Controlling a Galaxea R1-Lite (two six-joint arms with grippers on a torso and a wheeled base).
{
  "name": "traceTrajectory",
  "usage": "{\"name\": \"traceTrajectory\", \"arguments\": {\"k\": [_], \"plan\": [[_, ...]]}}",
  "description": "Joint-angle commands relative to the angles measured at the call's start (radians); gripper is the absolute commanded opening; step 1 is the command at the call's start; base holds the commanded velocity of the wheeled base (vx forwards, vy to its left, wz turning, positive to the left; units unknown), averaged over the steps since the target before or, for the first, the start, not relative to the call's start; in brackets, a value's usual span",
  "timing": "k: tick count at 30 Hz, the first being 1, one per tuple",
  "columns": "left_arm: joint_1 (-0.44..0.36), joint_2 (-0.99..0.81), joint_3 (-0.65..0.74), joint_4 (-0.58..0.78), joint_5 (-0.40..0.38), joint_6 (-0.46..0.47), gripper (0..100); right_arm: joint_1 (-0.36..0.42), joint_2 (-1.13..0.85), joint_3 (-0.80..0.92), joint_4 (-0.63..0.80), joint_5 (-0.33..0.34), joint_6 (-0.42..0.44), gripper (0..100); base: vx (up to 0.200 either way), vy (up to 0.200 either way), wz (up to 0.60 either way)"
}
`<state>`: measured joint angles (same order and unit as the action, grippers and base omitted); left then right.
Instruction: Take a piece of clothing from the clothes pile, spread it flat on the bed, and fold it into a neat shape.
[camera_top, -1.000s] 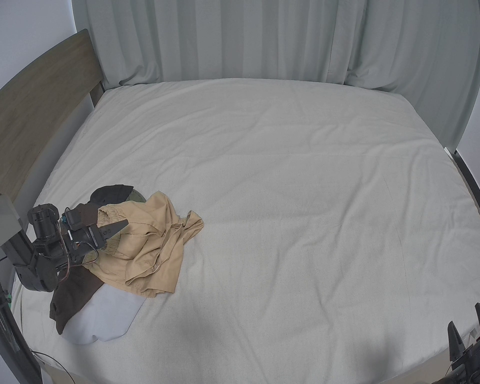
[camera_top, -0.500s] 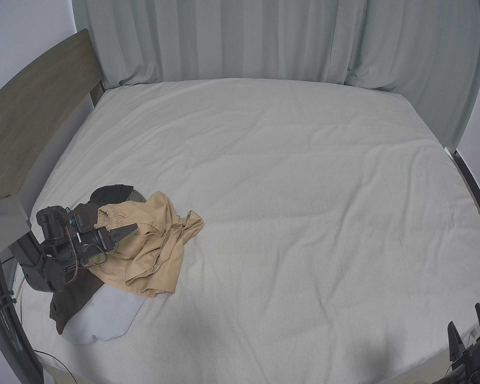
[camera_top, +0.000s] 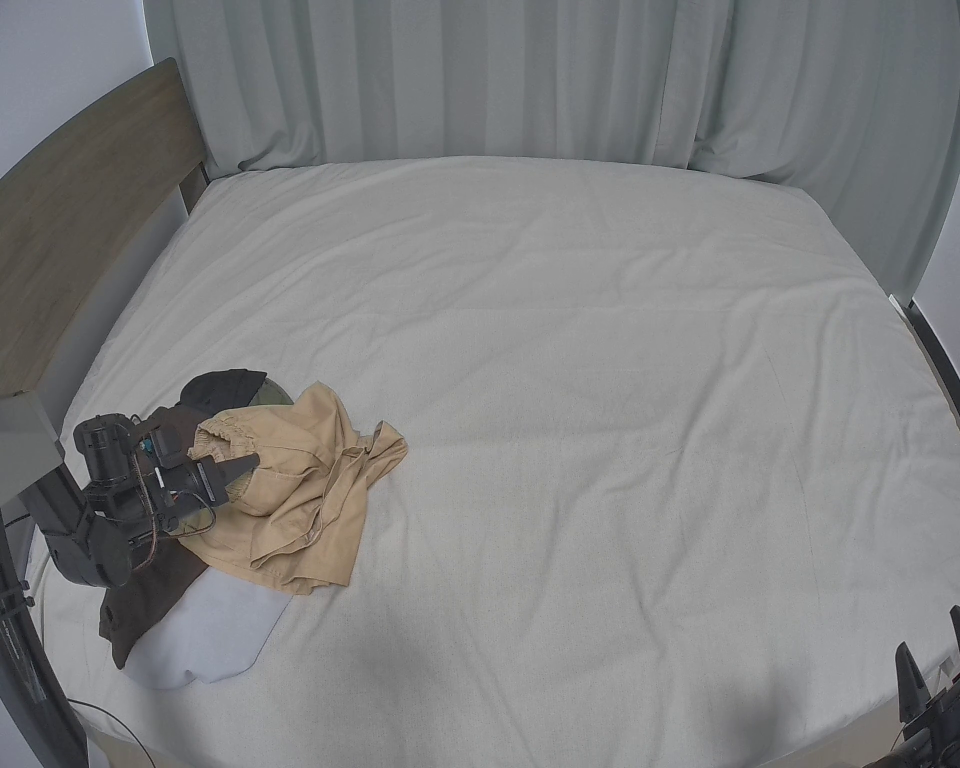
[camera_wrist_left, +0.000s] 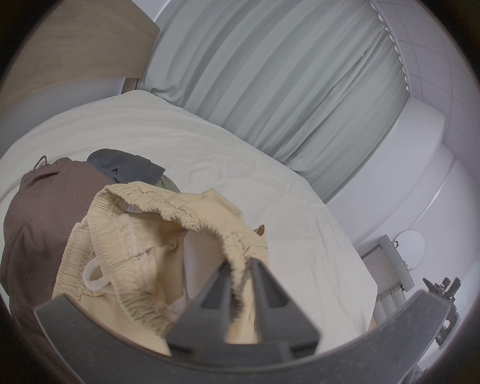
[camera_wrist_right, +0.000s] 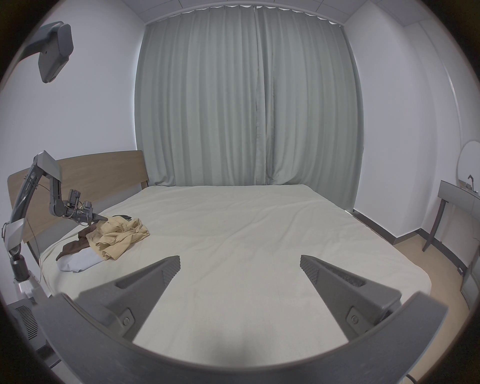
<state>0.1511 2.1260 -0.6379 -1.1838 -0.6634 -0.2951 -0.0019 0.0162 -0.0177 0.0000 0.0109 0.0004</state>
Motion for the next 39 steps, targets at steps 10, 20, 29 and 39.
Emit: {"name": "traceTrajectory", "arguments": {"k": [10,20,29,39], "plan": [[-0.016,-0.049,0.084,-0.123,-0.010,-0.056,0,-0.001,-0.016,0.018,0.000,0.001,0.000,100,0.000,0.000,0.00],[-0.030,-0.159,0.204,-0.224,-0.024,-0.142,0,-0.001,-0.016,0.018,0.000,0.000,0.000,100,0.000,0.000,0.00],[-0.064,-0.235,0.210,-0.227,-0.028,-0.187,0,-0.001,-0.016,0.018,0.000,0.001,0.001,100,0.000,0.000,0.00],[-0.105,-0.267,0.251,-0.258,-0.012,-0.234,0,-0.001,-0.016,0.018,0.000,0.000,0.001,100,0.000,0.000,0.00]]}}
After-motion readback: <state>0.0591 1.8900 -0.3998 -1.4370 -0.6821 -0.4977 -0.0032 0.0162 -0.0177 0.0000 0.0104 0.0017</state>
